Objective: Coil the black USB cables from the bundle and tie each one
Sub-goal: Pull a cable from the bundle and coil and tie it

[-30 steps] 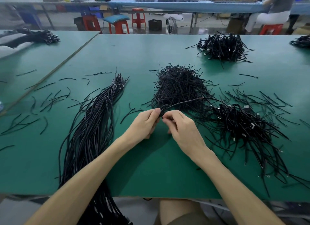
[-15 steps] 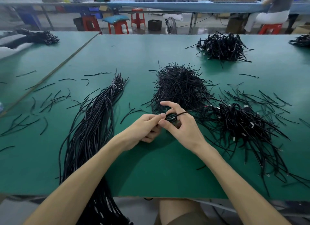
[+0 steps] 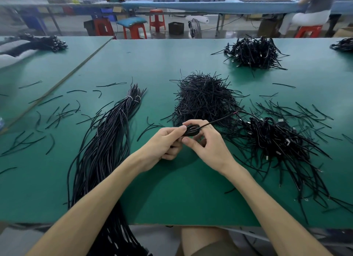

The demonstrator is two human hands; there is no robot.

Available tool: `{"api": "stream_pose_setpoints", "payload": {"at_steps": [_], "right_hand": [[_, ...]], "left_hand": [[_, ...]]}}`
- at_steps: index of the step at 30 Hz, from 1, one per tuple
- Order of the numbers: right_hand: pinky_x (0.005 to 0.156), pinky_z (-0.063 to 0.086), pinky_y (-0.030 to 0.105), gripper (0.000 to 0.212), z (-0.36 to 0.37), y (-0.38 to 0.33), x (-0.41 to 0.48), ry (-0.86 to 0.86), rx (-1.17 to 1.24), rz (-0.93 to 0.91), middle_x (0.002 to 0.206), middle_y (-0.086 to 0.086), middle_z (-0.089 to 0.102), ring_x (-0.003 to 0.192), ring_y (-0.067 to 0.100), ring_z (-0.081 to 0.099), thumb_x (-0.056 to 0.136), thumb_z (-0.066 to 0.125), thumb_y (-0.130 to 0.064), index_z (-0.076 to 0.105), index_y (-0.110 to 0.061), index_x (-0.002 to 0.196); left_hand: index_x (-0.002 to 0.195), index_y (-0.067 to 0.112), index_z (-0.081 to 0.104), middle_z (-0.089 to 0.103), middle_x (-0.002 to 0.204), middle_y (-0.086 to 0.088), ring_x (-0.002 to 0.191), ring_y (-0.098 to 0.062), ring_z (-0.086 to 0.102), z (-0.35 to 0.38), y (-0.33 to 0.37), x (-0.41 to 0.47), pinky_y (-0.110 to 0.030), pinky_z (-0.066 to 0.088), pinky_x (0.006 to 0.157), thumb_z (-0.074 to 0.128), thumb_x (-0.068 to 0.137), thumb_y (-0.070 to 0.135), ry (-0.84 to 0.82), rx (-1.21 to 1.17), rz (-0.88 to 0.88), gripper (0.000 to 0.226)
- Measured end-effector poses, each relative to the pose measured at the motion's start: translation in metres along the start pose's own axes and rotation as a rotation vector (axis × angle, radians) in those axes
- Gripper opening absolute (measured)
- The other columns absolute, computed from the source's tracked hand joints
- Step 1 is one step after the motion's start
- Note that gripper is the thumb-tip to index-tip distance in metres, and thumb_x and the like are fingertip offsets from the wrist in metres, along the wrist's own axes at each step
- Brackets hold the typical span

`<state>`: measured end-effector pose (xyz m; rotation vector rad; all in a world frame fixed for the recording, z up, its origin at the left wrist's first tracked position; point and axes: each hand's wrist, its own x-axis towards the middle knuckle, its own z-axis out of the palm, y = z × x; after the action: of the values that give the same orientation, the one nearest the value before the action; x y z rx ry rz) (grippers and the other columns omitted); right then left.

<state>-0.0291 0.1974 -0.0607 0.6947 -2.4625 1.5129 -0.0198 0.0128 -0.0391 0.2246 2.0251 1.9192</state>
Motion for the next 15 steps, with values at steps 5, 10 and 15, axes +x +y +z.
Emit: {"api": "stream_pose_setpoints", "payload": {"at_steps": [5,10,15], "right_hand": [[0.076,0.047,0.018,0.019,0.0006,-0.0028,0.001,0.05,0.008,-0.029,0.101,-0.013,0.063,0.087,0.011,0.062,0.091,0.075,-0.031,0.063,-0.044,0.097],[0.07,0.051,0.027,0.003,0.001,-0.001,-0.0012,0.046,0.008,-0.02,0.091,0.001,0.066,0.069,0.015,0.063,0.095,0.07,-0.022,0.07,-0.02,0.094],[0.064,0.052,0.036,0.02,0.0011,-0.0005,-0.001,0.034,-0.034,0.014,0.081,0.01,0.063,0.058,0.016,0.061,0.097,0.067,-0.014,0.062,0.003,0.088]], "left_hand": [[0.072,0.026,0.044,0.022,0.065,0.008,0.05,-0.011,0.017,-0.001,-0.0005,-0.0009,-0.018,0.023,0.043,0.047,0.106,0.048,-0.045,0.009,0.024,0.041],[0.074,0.023,0.049,0.026,0.067,0.001,0.048,-0.015,0.024,-0.0002,-0.0007,-0.0002,-0.023,0.03,0.04,0.047,0.104,0.051,-0.029,0.037,0.05,0.041],[0.065,0.025,0.049,0.029,0.058,0.001,0.042,-0.018,0.029,0.0027,-0.0022,0.0011,-0.024,0.034,0.037,0.046,0.105,0.05,0.036,0.115,0.063,0.048]]}}
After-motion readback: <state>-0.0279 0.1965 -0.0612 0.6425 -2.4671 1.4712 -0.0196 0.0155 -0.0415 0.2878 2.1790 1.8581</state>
